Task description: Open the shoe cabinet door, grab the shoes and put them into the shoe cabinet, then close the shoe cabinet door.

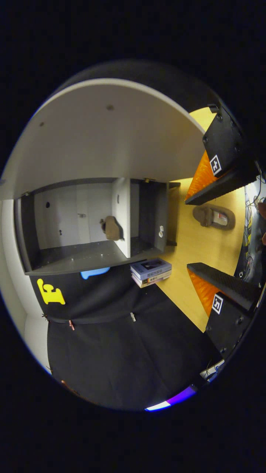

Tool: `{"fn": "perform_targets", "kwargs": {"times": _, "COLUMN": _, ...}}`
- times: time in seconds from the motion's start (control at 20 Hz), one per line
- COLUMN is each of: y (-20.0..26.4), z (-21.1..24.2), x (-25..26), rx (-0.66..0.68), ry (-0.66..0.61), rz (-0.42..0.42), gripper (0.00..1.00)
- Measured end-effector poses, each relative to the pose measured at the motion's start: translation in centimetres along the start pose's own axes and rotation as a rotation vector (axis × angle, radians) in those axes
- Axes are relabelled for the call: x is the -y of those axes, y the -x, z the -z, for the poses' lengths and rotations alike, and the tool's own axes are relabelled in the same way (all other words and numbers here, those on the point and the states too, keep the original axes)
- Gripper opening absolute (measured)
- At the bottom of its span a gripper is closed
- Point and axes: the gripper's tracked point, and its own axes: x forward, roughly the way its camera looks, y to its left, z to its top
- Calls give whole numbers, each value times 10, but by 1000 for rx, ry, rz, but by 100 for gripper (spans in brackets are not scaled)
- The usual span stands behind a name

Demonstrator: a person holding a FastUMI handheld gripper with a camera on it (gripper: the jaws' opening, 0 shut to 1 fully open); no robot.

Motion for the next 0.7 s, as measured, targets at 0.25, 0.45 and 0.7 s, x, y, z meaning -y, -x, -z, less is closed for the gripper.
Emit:
{"fn": "perform_targets", "kwargs": {"times": 0.25, "y": -66, "z": 81, "x": -10, "rx": -165, "ry": -75, "rz": -18, "gripper": 99}}
{"fn": "perform_targets", "kwargs": {"times": 0.45, "y": -113, "z": 146, "x": -8, "rx": -302, "ry": -151, "rz": -2, "gripper": 99}}
{"fn": "perform_targets", "kwargs": {"times": 0.7, "y": -162, "z": 208, "x": 19, "rx": -392, "ry": -204, "rz": 94, "gripper": 98}}
